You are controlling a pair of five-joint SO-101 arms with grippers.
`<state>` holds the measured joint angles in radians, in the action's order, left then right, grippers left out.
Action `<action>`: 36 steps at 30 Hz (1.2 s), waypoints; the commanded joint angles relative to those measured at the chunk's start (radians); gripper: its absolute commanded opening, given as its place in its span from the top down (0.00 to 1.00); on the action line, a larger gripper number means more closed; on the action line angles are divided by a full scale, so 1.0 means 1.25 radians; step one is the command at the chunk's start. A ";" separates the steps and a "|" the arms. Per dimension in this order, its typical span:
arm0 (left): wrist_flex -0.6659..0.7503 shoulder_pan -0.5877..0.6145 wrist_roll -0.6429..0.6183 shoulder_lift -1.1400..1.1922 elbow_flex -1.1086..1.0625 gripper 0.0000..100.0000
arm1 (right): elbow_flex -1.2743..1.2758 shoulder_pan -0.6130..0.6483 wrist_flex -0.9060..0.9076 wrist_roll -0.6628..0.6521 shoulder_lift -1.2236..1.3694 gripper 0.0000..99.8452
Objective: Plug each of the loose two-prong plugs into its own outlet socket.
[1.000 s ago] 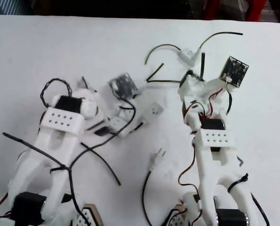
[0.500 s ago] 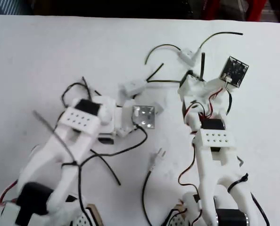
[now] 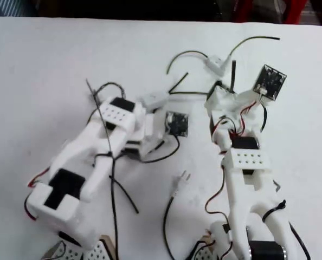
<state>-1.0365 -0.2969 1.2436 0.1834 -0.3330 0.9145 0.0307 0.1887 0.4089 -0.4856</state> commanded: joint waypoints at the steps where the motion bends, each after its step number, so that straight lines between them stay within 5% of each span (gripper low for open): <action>1: 0.007 -0.020 0.009 0.033 0.042 0.70 | -0.033 0.008 0.002 0.001 -0.006 0.98; 6: 0.012 -0.020 -0.042 0.058 0.043 0.72 | -0.033 0.008 0.002 0.001 -0.006 0.98; 15: -0.055 -0.013 -0.173 -0.001 0.044 0.91 | -0.033 0.008 0.002 0.001 -0.006 0.98; 25: -0.090 0.095 -0.441 -0.101 0.037 0.92 | -0.033 0.008 0.002 0.001 -0.006 0.98; 31: -0.090 0.164 -0.504 -0.100 0.034 0.91 | -0.033 0.008 0.002 0.001 -0.007 0.98; 36: -0.125 0.168 -0.522 -0.101 0.034 0.73 | -0.033 0.008 0.002 0.001 -0.007 0.98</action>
<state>-1.1607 -0.0974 0.6191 0.1189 -0.3023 0.9145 0.0307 0.1887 0.4089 -0.4856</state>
